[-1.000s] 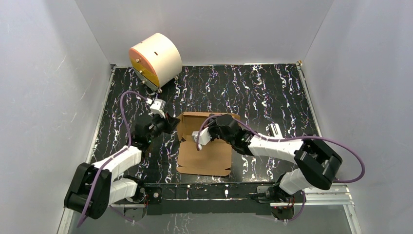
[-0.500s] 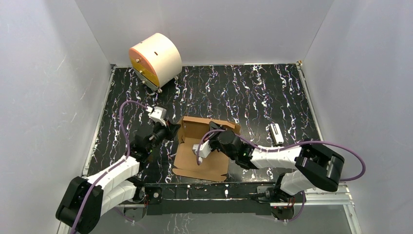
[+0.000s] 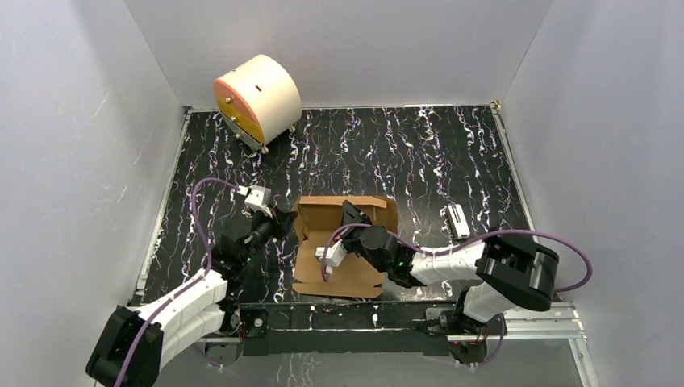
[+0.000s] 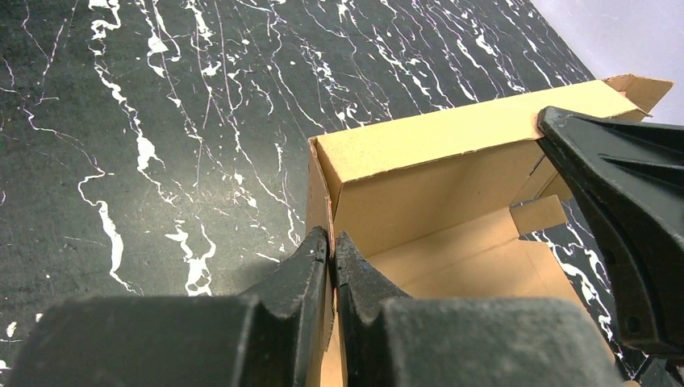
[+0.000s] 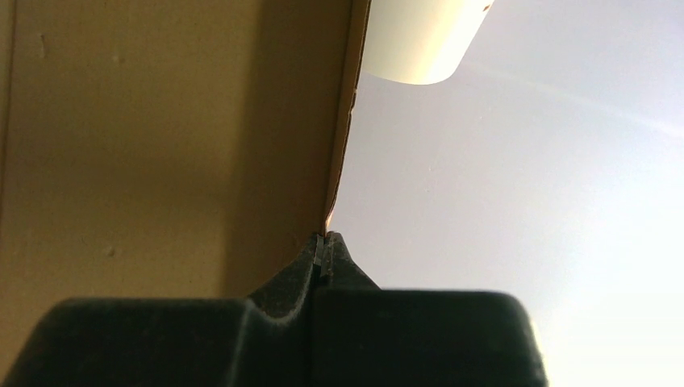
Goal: Fold the paper box
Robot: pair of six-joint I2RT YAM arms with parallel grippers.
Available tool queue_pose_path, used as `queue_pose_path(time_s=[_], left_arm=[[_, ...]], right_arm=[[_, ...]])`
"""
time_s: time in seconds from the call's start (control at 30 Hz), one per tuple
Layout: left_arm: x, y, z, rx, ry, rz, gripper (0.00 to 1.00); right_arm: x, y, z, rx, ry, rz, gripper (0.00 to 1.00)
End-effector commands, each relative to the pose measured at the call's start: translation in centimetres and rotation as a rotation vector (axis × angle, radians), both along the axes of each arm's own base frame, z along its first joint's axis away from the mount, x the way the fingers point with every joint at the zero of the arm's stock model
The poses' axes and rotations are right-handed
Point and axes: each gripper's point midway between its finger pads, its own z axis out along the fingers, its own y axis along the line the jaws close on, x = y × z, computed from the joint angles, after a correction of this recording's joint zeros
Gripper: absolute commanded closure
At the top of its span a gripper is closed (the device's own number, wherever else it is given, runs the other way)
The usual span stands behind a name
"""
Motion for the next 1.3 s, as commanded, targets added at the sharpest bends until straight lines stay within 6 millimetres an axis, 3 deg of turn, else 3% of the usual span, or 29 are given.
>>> queue_pose_path(time_s=[0.0, 0.23, 0.37, 0.57, 0.67, 1.07, 1.17, 1.27], left_arm=[[0.4, -0.8, 0.4, -0.002, 0.002, -0.014, 0.93], [2.9, -1.4, 2.1, 0.065, -0.071, -0.009, 0.92], [4.5, -1.4, 3.6, 0.089, -0.126, 0.024, 0.92], [6.2, -1.7, 4.1, 0.127, -0.151, 0.038, 0.92], [6.1, -2.0, 3.9, 0.119, -0.154, 0.026, 0.92], [4.2, -2.6, -0.9, 0.114, -0.042, -0.029, 0.87], [4.0, -2.6, -0.8, 0.102, -0.042, -0.025, 0.84], [4.1, -2.3, 0.4, 0.084, -0.070, -0.004, 0.74]], right_arm=[[0.3, 0.8, 2.0, 0.075, -0.092, 0.000, 1.00], [1.7, 1.3, 2.9, 0.129, -0.161, -0.015, 1.00], [3.2, 0.7, 4.3, 0.157, -0.198, -0.030, 1.00], [4.1, 0.6, 6.4, 0.187, -0.256, -0.026, 1.00], [4.0, 0.6, 6.1, 0.189, -0.267, -0.020, 1.00], [3.1, -1.3, 2.8, 0.180, -0.275, -0.053, 1.00], [3.1, -1.5, 2.3, 0.176, -0.271, -0.060, 1.00], [3.1, -1.6, 2.1, 0.173, -0.270, -0.065, 1.00]])
